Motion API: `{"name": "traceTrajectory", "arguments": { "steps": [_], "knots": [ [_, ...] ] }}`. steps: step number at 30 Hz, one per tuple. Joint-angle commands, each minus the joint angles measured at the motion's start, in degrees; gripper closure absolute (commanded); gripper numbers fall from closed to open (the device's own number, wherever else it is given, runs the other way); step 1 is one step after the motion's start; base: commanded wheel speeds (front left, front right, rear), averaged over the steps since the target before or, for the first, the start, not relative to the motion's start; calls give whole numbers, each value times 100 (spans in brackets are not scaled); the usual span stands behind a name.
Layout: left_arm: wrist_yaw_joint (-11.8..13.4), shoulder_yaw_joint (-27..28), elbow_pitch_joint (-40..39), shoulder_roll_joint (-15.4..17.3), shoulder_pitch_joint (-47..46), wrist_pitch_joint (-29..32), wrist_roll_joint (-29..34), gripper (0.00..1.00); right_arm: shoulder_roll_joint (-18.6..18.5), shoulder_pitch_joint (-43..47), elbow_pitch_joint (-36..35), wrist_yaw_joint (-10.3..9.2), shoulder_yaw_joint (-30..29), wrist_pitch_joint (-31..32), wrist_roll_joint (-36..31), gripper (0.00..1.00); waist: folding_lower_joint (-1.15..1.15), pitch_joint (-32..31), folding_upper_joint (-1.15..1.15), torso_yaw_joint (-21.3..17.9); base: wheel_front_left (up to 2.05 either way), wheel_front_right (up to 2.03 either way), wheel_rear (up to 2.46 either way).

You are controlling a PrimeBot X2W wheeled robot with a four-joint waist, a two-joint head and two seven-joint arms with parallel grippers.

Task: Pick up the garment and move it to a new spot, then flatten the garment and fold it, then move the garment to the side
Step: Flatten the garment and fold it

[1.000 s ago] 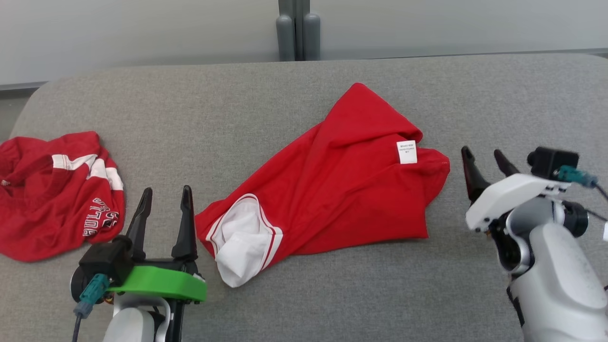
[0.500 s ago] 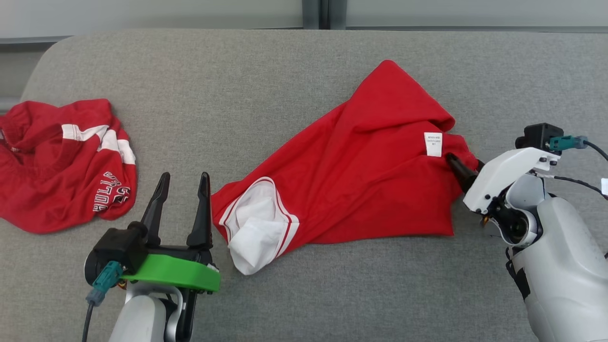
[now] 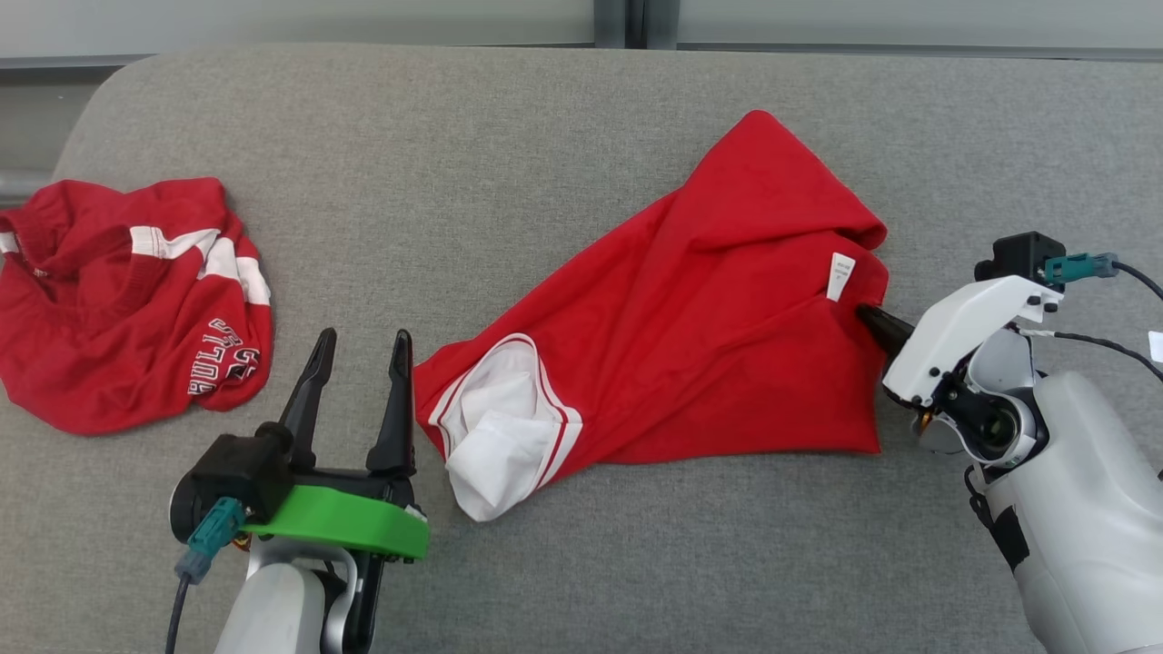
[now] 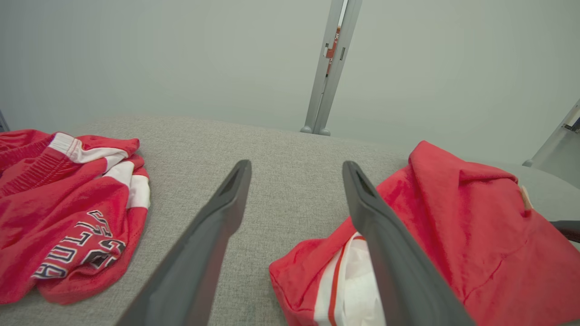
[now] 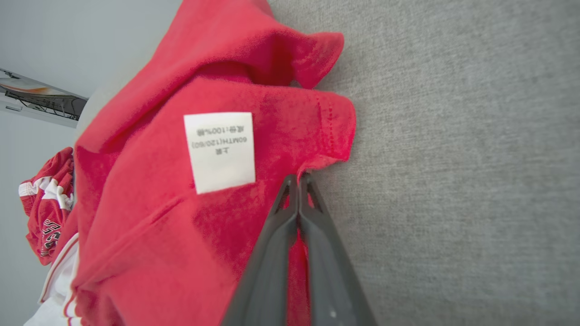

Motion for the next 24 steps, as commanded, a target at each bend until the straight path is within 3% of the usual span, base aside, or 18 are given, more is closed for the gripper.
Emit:
{"name": "traceTrajectory", "arguments": {
  "steps": [1,6,12,19,24],
  "knots": [
    [-17,2,8,10,-74,-2,8,0,-88,-9,-24,0,21,-68,57,100,0,10,0,14,0,0,0],
    [-17,-3,-1,10,-104,-2,-28,0,-176,-172,-133,0,43,-533,83,100,0,38,0,33,0,0,0],
    [-17,20,-26,10,-120,-2,-56,0,-364,-500,-527,1,240,-1577,-154,100,0,28,0,29,0,0,0],
    [-17,78,-66,11,-68,-2,-55,0,-1050,-713,-1575,0,1032,-3342,-767,100,0,-19,0,-56,0,0,0],
    [-16,66,-59,12,19,-2,-115,0,-1576,24,-2040,-5,1198,-3699,-948,100,0,-90,0,-129,0,0,0]
  ]
}}
